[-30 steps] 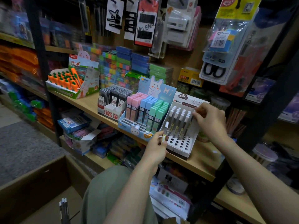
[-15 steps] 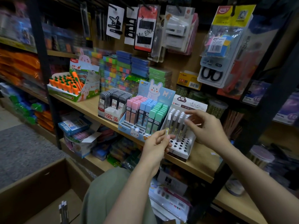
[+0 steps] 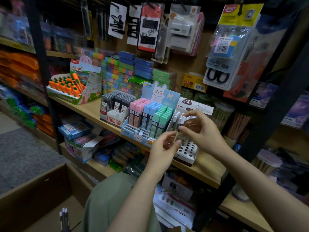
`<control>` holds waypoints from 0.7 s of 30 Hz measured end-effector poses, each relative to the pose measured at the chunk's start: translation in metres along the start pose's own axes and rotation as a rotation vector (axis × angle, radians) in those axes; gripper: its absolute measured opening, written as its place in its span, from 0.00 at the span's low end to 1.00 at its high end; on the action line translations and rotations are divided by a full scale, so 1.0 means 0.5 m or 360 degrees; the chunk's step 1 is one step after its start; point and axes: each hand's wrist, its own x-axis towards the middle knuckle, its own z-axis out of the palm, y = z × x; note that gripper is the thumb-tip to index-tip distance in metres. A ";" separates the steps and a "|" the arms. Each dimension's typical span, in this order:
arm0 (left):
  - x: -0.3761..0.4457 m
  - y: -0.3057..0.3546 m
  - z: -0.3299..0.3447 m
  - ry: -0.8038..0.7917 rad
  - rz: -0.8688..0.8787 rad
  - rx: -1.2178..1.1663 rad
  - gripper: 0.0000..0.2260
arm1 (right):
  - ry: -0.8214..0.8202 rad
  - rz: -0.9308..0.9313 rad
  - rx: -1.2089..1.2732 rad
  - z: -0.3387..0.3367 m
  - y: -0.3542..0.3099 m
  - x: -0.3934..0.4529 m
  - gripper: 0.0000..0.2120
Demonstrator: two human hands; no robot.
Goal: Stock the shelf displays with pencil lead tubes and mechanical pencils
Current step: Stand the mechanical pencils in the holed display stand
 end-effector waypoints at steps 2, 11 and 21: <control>0.003 -0.009 0.002 0.0035 0.0153 0.0410 0.15 | 0.0092 0.0085 0.0122 -0.022 -0.003 0.005 0.14; 0.022 -0.036 0.010 0.0567 0.0044 0.1100 0.30 | 0.0412 -0.0246 -0.0607 -0.043 0.059 0.005 0.15; 0.030 -0.056 0.028 0.0557 -0.0010 0.1485 0.36 | 0.0505 -0.0172 -0.0469 -0.036 0.091 0.000 0.15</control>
